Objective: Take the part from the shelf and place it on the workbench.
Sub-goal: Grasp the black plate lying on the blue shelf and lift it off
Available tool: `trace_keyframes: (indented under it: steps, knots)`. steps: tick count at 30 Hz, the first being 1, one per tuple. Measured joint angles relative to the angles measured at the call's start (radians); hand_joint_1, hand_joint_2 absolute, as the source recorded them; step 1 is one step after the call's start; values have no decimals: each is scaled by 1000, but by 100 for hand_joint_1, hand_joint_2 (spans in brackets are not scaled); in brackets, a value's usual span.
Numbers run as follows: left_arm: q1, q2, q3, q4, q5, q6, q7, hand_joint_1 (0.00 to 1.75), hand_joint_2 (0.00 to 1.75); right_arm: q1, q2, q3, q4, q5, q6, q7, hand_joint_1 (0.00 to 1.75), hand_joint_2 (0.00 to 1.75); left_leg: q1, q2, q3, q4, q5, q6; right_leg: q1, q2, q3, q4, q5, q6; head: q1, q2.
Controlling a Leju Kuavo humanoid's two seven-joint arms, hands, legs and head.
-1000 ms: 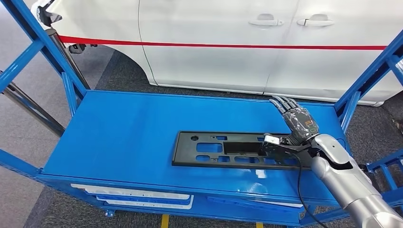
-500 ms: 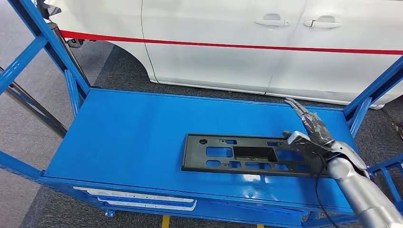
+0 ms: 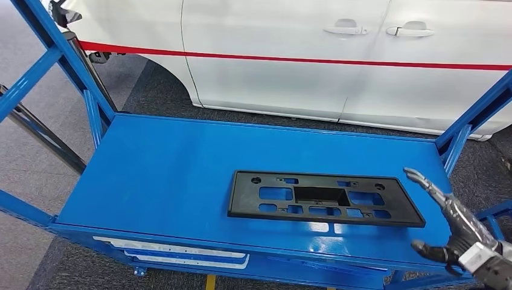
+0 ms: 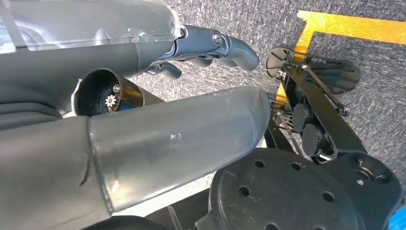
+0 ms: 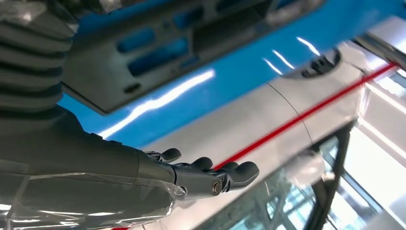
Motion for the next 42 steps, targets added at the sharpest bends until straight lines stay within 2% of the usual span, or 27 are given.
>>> trace_keyframes:
  steps: [2, 5, 10, 15, 20, 25, 29, 37, 42]
  knots:
    - [0, 0, -4, 0, 6, 0, 4, 0, 0, 71, -7, -27, -56, 33, -4, 2, 0, 175, 0, 1, 1, 0, 0, -1, 1, 1, 0, 1, 0, 0, 0, 0]
    - [-1, 1, -10, 0, 10, -2, 10, 0, 0, 124, -15, -38, -110, 96, -27, 11, 0, 175, 0, 4, 3, 0, -1, -2, 1, 6, 0, 2, 0, 0, 0, 0]
    - [-6, 5, -22, 0, 14, -6, 19, 0, 0, 117, -17, 51, -132, 256, -132, 49, 0, 175, 0, 8, 5, -1, -1, -2, 2, 8, 2, 3, 0, -1, 0, 0]
    - [-6, 7, -32, 0, 18, -10, 20, 0, 0, 100, -18, 134, -132, 296, -179, 64, 0, 175, 0, 8, 6, 0, -1, -2, 2, 8, 3, 4, 0, -1, 0, 0]
    - [-10, 8, -44, 0, 22, -13, 27, 0, 0, -3, -5, 249, -97, 402, -253, 92, 0, 175, 0, 13, 8, -1, -1, -2, 2, 13, 3, 5, 0, -1, 0, 0]
    - [-16, 8, -60, 0, 24, -14, 32, 0, 0, -159, 46, 434, 2, 502, -368, 154, 0, 175, 0, 14, 10, 0, -1, -2, 2, 14, 4, 6, 0, -1, 0, 0]
    - [-17, 9, -69, 0, 27, -14, 36, 0, 0, -244, 77, 534, 64, 538, -416, 184, 0, 175, 0, 13, 10, 0, -1, -2, 2, 12, 4, 7, 0, -1, 0, 0]
    - [-19, 9, -83, 0, 27, -13, 42, 0, 0, -323, 120, 623, 161, 708, -557, 271, 0, 175, 0, 12, 10, 0, -1, -3, 2, 12, 5, 7, -1, -2, 0, 0]
    - [-19, 10, -88, 0, 27, -13, 43, 0, 0, -345, 144, 654, 207, 729, -574, 282, 0, 175, 0, 12, 9, 0, -1, -3, 2, 11, 5, 7, -1, -2, 0, 0]
